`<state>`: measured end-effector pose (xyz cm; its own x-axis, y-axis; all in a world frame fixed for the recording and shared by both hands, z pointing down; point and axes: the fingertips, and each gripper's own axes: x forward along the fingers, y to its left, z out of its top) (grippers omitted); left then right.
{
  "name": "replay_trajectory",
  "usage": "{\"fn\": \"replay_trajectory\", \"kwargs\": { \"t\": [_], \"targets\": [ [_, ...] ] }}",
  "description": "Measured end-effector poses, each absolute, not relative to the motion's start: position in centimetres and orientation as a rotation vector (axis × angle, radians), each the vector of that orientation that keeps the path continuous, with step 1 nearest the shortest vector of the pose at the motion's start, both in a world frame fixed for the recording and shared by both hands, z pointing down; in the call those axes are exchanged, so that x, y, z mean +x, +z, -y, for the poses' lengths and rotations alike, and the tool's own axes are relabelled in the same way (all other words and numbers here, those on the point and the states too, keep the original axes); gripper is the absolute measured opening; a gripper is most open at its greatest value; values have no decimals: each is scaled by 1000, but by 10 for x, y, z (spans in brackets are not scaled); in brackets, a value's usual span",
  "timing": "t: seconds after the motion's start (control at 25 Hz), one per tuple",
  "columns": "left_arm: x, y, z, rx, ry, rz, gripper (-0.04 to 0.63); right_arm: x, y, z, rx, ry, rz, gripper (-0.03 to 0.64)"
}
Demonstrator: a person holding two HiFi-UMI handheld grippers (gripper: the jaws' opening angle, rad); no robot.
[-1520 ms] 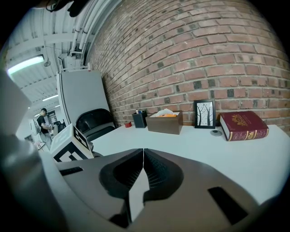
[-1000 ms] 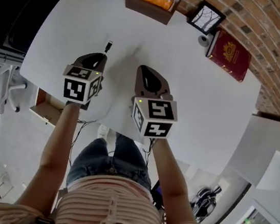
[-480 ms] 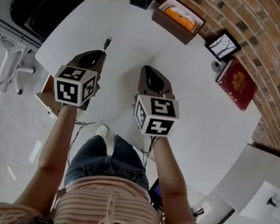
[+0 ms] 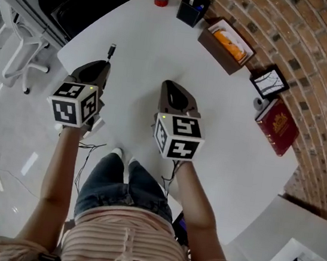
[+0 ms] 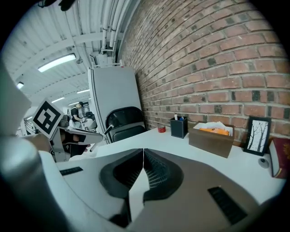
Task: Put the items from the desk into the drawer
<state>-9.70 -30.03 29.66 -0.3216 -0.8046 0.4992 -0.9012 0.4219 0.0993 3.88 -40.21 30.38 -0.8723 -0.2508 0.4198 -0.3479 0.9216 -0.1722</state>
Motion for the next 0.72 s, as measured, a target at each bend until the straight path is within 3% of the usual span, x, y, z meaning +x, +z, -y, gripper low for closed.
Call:
{"fn": "replay_trajectory", "kwargs": {
  "t": [0.72],
  "targets": [
    [-168, 323, 169, 1079, 70, 2344, 43, -53, 319, 315, 104, 218, 2656, 17]
  ]
}}
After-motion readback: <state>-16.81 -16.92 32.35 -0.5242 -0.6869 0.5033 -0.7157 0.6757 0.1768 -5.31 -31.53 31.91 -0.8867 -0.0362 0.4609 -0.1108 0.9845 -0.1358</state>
